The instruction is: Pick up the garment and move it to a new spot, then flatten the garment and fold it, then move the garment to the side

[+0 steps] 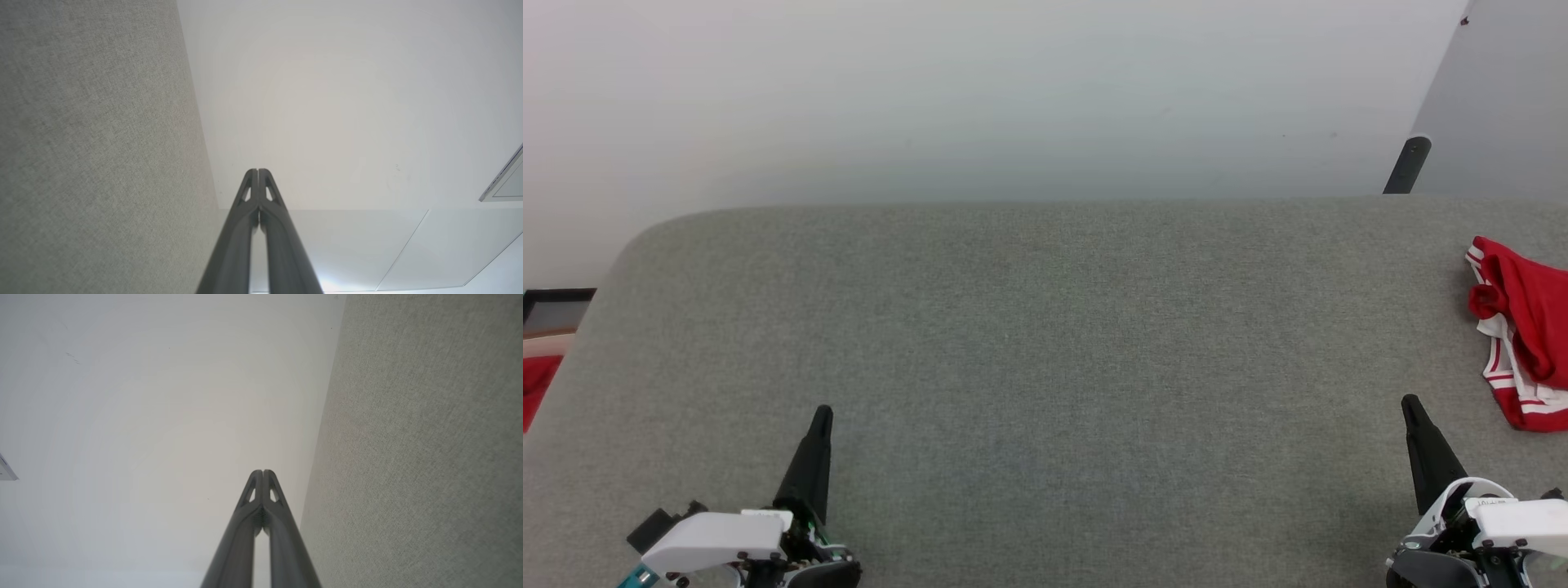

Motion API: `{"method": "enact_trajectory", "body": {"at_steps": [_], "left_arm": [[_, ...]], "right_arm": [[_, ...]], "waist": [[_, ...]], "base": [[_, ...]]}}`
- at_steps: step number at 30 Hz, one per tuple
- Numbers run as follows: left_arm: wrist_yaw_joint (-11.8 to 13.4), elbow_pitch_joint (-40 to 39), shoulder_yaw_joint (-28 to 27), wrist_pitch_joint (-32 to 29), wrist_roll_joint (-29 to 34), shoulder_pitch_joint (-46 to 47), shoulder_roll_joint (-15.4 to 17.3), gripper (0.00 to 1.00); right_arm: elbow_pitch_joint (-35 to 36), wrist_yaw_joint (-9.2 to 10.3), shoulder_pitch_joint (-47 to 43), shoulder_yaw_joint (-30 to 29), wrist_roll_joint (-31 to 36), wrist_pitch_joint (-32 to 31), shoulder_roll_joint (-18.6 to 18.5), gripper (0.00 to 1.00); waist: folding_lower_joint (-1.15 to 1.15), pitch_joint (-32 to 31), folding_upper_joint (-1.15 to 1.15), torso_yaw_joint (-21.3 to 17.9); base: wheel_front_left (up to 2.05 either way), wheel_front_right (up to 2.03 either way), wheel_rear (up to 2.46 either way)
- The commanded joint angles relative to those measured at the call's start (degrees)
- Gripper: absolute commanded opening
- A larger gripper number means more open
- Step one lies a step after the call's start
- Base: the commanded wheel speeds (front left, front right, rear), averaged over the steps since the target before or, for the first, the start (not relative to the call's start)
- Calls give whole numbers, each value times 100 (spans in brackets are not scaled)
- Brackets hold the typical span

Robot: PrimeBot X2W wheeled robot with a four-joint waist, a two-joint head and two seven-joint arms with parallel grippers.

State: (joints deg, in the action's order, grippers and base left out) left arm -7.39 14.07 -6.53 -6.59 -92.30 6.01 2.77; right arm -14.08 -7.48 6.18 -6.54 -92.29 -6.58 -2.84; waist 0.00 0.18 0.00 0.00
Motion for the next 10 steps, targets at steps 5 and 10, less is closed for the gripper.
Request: {"method": "enact_trajectory", "body": {"at_steps": [5, 10], "left_arm": [[-19, -7, -10, -8, -21, 46, 2, 0], [-19, -7, -8, -9, -21, 46, 2, 0]], "right_arm": [[11, -1, 19, 0, -24, -10, 9, 0], [11, -1, 19, 0, -25, -10, 9, 0]], "waist": [[0, 0, 0, 0], [0, 0, 0, 0]], "base": [[0, 0, 0], [0, 0, 0]]}}
